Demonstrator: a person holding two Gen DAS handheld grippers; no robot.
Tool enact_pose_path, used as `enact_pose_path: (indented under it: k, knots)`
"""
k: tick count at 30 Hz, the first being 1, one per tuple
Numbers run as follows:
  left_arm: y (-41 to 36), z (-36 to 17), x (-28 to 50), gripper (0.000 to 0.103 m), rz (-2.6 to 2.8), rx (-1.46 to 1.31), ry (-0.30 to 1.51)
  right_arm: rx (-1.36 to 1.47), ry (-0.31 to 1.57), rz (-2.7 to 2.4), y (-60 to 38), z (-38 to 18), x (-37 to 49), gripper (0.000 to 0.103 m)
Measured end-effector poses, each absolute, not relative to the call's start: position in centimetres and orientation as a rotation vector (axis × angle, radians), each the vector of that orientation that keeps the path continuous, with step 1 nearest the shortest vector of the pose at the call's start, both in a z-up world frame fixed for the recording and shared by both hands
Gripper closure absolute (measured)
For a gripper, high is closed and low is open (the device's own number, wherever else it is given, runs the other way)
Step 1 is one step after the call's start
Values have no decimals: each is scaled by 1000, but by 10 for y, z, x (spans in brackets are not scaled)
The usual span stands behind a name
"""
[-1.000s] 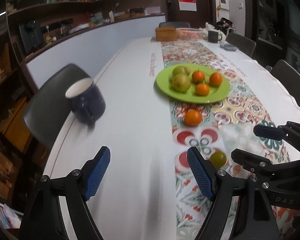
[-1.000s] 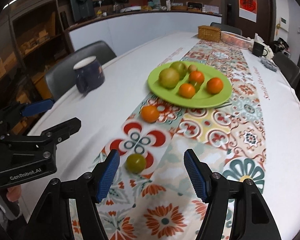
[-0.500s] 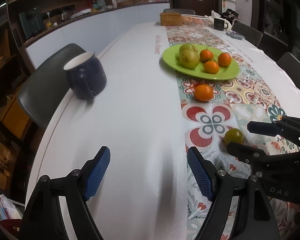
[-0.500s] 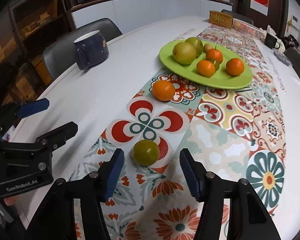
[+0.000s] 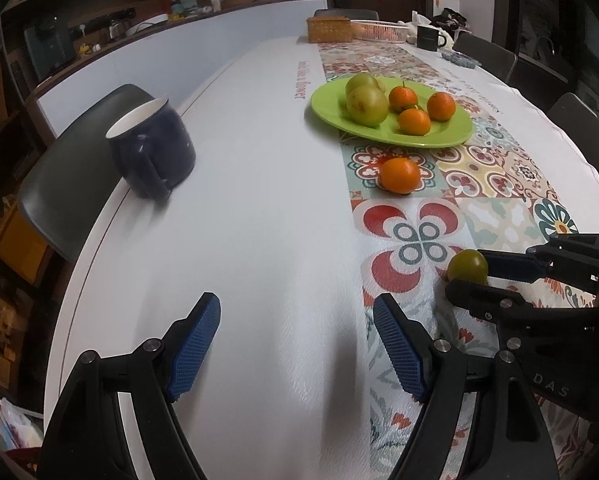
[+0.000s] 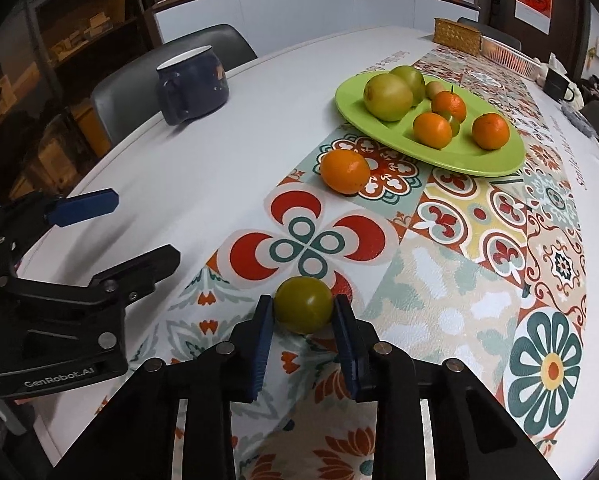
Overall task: Organize fruits
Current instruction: 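Grasp the small green fruit with the right tool while the left tool grasps the mandarin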
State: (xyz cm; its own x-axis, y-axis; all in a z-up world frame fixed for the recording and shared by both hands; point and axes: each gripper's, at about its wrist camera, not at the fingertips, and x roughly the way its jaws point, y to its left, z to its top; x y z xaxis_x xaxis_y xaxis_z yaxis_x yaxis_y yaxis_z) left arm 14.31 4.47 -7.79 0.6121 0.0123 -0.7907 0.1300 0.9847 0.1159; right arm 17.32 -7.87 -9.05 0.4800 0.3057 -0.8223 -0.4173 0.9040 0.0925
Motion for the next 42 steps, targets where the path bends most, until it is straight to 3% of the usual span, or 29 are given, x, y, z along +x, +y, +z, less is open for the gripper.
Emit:
enact_pose_path:
  k: [14,23,36,40,42]
  knots:
    - [14,-63,180,24,-223,179,839,-82,922,334,-115,-73,197,72]
    - [-14,-73,219,33,-291,175,863,-63,909,251,-144,-73,218,72]
    - [-34,-93,249,53,-321,190,914,-35,909,236,-157,-78,238,72]
    - [-35,-96,252,66,-316,199,919,-33,910,236,-158,-79,239,72]
    - [-36,-96,252,67,-318,197,919,-29,910,236,-158,-80,240,72]
